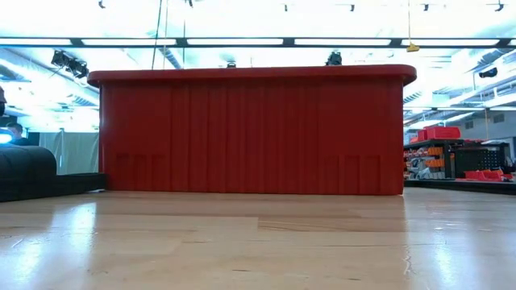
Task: Pick and place slides into bin
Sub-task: Put the black slide into the red bin
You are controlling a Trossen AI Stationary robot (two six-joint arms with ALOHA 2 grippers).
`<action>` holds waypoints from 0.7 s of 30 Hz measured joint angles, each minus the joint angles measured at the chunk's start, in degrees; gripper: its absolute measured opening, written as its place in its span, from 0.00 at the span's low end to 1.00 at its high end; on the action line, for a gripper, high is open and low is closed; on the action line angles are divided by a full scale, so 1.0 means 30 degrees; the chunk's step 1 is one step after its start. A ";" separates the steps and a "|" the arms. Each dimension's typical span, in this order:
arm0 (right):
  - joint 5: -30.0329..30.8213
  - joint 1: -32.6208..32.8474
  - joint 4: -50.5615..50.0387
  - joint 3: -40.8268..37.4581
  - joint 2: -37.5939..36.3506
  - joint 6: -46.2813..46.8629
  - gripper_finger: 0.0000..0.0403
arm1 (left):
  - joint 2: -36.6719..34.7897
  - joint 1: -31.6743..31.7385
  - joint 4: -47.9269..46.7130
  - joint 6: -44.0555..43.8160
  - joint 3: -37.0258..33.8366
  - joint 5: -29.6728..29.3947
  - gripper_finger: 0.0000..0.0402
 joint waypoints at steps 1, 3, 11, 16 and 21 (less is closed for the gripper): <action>-0.0002 0.0105 0.0004 0.0000 -0.0072 0.0000 0.35 | -0.0028 -0.0740 -0.0299 0.0251 -0.0401 -0.0052 0.11; 0.0043 0.0343 0.0013 0.0000 -0.0200 0.0000 0.35 | -0.0972 -0.2341 0.1143 0.0789 -0.2328 -0.0154 0.09; 0.2534 0.1421 0.0303 0.0000 -0.0088 -0.0073 0.35 | -0.3020 -0.5790 0.0734 -0.1579 -0.9047 -0.1780 0.02; 0.3890 0.1589 0.0424 0.0000 0.0057 0.0191 0.35 | -0.3184 -0.7051 -0.0053 -0.1630 -1.3603 -0.1607 0.04; 0.4142 0.1589 0.0362 0.0000 0.0137 0.0448 0.35 | -0.3126 -0.7266 0.0701 0.1283 -1.8890 -0.1744 0.12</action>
